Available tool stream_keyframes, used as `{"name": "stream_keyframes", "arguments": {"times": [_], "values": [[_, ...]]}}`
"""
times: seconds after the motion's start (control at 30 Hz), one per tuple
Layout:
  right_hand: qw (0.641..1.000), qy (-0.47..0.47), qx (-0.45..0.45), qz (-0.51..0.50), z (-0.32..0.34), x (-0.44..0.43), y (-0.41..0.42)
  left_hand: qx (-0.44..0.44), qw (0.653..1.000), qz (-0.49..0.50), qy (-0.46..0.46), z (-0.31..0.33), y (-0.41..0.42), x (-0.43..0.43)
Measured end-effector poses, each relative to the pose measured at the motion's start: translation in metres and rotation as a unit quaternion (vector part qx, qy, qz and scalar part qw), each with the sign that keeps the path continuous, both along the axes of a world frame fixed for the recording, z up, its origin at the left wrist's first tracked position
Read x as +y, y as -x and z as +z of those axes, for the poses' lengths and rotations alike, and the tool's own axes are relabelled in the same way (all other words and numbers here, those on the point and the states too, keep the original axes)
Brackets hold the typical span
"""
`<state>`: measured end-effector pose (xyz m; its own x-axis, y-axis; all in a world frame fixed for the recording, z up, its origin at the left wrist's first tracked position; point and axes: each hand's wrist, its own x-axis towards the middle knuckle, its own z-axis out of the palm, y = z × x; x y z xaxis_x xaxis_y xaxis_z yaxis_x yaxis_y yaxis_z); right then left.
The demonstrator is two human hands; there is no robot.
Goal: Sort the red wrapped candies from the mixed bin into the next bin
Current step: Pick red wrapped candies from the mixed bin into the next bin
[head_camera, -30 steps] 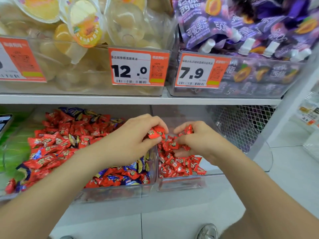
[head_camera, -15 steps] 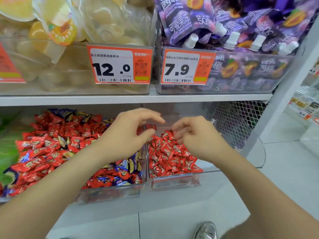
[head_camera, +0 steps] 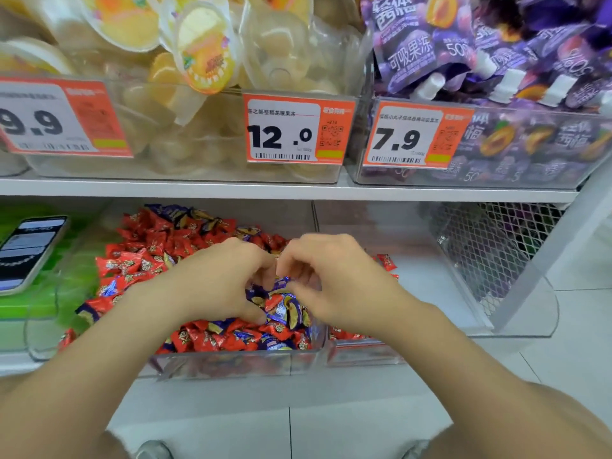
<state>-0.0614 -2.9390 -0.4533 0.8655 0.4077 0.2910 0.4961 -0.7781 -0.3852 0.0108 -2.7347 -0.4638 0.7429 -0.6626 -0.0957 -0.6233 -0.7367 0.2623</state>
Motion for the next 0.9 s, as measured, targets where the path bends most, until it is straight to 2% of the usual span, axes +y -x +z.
{"name": "stream_keyframes", "arguments": {"times": [0.13, 0.23, 0.33, 0.47, 0.53, 0.73, 0.9], "values": [[0.972, 0.229, 0.044, 0.006, -0.01, 0.018, -0.01, 0.011, 1.0, 0.014, 0.001, 0.002, -0.004, 0.009], [0.951, 0.306, 0.044, -0.017, -0.012, 0.033, -0.016, 0.012, 0.999, 0.026, 0.015, 0.004, -0.005, 0.016], [0.949, 0.31, 0.046, -0.033, -0.011, 0.035, -0.021, -0.013, 0.998, 0.039, 0.039, 0.005, -0.007, 0.02], [0.967, 0.249, 0.033, -0.051, -0.016, 0.038, -0.025, -0.045, 0.997, 0.052, 0.044, 0.008, -0.008, 0.022], [0.964, 0.26, 0.019, -0.061, -0.022, 0.041, -0.025, -0.052, 0.995, 0.064, 0.049, 0.01, -0.005, 0.022], [0.967, 0.23, 0.001, -0.105, -0.026, 0.04, -0.032, 0.04, 0.997, 0.038, -0.061, 0.015, 0.004, 0.022], [0.962, 0.261, -0.001, -0.078, -0.032, 0.043, -0.032, 0.032, 0.997, -0.001, -0.077, 0.008, 0.007, 0.018]]}}
